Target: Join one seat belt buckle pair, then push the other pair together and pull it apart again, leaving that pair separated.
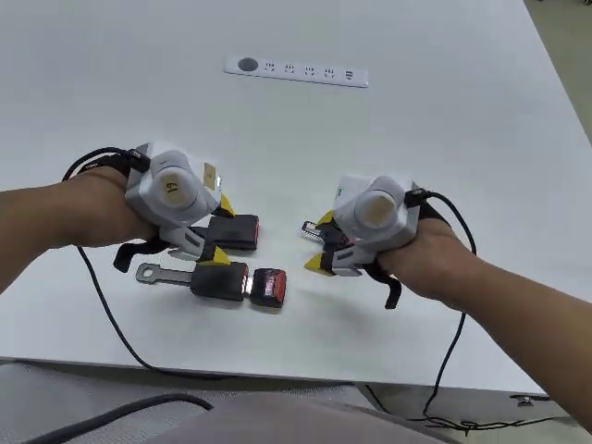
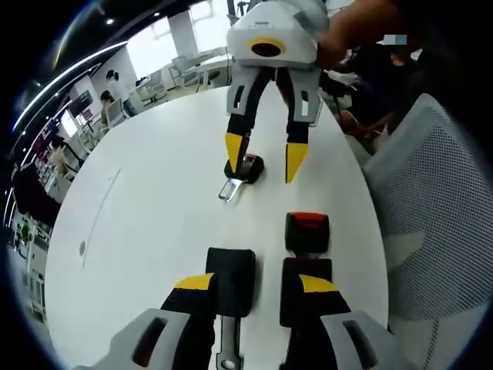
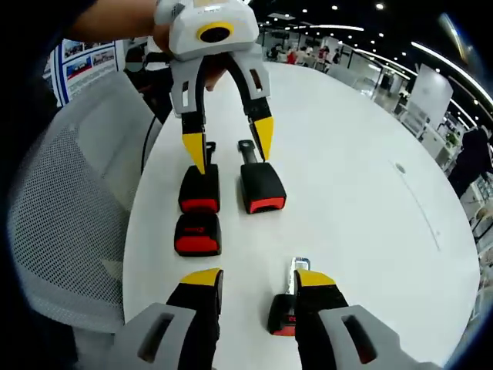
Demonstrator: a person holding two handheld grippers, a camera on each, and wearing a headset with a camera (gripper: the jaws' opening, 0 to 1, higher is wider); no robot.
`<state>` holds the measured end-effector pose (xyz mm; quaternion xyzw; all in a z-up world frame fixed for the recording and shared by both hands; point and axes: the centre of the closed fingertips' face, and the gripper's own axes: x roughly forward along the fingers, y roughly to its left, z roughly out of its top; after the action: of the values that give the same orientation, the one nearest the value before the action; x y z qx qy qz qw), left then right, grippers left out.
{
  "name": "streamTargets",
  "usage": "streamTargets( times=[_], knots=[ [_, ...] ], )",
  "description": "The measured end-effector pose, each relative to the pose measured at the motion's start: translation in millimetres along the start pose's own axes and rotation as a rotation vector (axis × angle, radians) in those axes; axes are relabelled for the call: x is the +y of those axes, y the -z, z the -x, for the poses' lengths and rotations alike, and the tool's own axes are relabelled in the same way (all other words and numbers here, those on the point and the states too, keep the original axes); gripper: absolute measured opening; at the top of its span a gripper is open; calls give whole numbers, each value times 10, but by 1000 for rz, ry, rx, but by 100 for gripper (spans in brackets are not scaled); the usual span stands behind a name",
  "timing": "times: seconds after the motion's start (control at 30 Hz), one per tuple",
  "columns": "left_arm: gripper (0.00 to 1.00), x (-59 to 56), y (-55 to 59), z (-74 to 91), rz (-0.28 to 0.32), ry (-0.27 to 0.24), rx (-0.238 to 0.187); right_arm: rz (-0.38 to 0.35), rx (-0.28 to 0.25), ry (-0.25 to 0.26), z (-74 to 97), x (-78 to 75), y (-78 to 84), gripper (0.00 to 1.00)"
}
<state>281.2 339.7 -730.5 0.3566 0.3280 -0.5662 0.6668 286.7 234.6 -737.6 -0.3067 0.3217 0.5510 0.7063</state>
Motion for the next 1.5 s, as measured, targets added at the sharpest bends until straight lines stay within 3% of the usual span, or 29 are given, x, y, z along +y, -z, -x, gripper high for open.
streamTargets(
  times=[0.07, 0.3, 0.47, 0.6, 0.83, 0.97, 1.23, 1.5],
  knots=[
    [41, 88, 46, -23, -10, -22, 16, -5, 8, 16, -1, -88, 54, 34],
    [42, 231, 101, -117, 15, -10, 32, -16, 51, 49, -17, -225, 237, 34],
    [43, 218, 84, -209, -34, 29, 39, -18, 68, 54, -43, -292, 347, 34],
    [43, 237, 154, -309, -42, 52, 67, -39, 76, 37, -88, -357, 415, 33],
    [41, 292, 220, -405, -53, 72, 95, 1, 94, -21, -172, -363, 484, 32],
    [40, 260, 257, -477, -61, 101, 103, 18, 86, -45, -187, -363, 528, 33],
    [37, 244, 258, -473, -29, 124, 77, 21, 64, -96, -220, -383, 554, 33],
    [36, 228, 253, -477, -47, 141, 70, 42, 65, -132, -232, -360, 540, 33]
  ],
)
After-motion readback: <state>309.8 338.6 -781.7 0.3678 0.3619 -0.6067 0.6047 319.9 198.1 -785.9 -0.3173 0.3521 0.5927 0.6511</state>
